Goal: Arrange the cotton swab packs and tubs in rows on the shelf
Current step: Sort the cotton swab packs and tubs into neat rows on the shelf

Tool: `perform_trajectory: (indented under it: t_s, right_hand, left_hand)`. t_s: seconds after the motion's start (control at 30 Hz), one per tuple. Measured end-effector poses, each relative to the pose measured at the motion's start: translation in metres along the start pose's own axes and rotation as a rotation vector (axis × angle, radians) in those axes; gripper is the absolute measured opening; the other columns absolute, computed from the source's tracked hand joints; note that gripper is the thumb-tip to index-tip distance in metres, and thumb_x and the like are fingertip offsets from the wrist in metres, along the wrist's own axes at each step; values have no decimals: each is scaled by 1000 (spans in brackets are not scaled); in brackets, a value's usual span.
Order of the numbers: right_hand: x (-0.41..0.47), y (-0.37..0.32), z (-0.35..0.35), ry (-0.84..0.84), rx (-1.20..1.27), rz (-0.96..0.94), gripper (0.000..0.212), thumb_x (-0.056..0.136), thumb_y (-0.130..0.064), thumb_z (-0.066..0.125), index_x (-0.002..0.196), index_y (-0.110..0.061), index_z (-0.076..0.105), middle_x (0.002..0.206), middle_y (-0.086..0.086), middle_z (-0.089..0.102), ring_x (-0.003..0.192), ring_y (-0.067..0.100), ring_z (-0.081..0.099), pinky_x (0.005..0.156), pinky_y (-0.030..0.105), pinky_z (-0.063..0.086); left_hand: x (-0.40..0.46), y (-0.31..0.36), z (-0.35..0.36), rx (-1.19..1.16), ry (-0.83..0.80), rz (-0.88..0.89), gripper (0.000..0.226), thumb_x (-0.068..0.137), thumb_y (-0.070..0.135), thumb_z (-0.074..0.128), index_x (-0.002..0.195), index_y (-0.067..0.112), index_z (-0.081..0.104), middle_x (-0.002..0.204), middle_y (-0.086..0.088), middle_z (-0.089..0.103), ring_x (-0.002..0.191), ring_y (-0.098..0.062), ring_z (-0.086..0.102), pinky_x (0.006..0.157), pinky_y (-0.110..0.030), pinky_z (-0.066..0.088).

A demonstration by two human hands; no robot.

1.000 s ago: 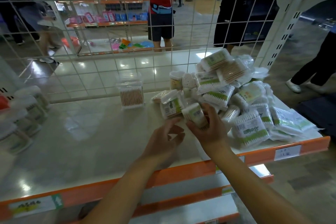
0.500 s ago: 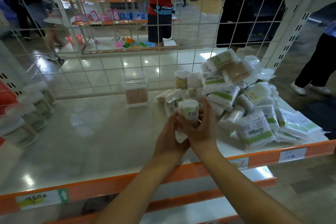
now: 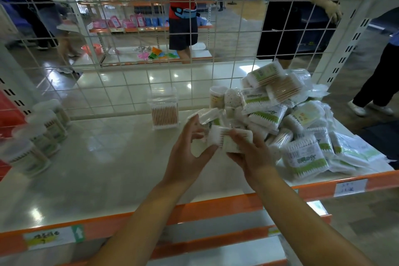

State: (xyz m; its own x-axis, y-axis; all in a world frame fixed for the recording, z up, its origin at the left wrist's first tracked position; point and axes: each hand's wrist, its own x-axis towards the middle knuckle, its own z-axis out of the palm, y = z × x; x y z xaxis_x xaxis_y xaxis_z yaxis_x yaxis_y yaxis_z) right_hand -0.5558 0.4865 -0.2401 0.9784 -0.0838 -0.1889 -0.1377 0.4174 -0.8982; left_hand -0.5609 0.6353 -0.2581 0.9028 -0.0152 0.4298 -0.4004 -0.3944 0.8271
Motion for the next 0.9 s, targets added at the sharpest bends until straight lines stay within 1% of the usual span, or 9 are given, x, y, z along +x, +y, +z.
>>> perform_trajectory:
  t_s: [0.13,0.23,0.37,0.43,0.5,0.6,0.67,0.77,0.9]
  right_hand:
    - [-9,7,10,0,404,419,42,84,-41,58,107,-6,60,86,17,65,72,25,64,67,36,56]
    - [-19,16,21,-45,643,576,53,85,-46,55,117,-3,58,96,22,67,76,32,69,64,45,58]
    - [-28,30,31,-132,715,555,51,89,-48,49,118,-7,60,101,17,69,86,29,69,74,41,57]
    - [-32,32,36,-160,719,528,48,91,-49,45,113,-9,61,96,14,70,83,26,70,65,38,59]
    - [-35,35,40,-183,713,520,48,92,-48,44,113,-9,61,94,14,71,81,26,70,59,35,57]
    - [-35,40,46,-186,625,488,51,91,-50,42,119,-10,59,100,14,69,88,26,69,70,37,58]
    - [-32,46,49,-139,379,397,46,91,-46,42,115,-11,60,104,13,67,90,24,66,78,36,53]
    - [-31,44,59,-79,-275,150,17,91,-23,54,103,-13,58,117,16,59,95,20,57,82,32,45]
    - [-35,40,63,-322,-1389,-165,58,94,-35,48,144,-16,23,148,-1,28,133,15,29,108,26,24]
  left_hand:
    - [0,5,0,45,54,37,53,76,50,56,120,20,57,112,14,57,102,7,52,82,-3,37]
    - [-3,10,1,50,55,65,50,75,48,57,118,23,58,114,19,51,103,11,48,82,-2,37]
    - [-7,18,2,128,34,43,66,68,55,57,125,20,54,115,18,45,102,8,42,80,4,31]
    - [-10,20,2,168,51,21,73,63,57,56,125,20,53,116,16,46,103,6,42,79,2,32]
    - [-12,20,0,193,68,1,71,62,57,54,124,23,53,117,13,48,101,4,43,77,-1,33]
    - [-12,20,-12,212,85,4,63,64,54,53,119,24,54,113,15,49,93,7,41,71,1,33]
    - [-10,17,-27,231,103,34,60,66,51,55,117,21,55,110,18,45,90,9,40,71,1,35]
    - [-8,9,-59,271,140,28,59,66,51,56,116,18,55,111,15,47,92,6,43,74,-5,36]
    - [-19,-7,-108,327,154,-32,53,69,47,63,113,18,55,111,13,48,90,0,45,74,-8,35]
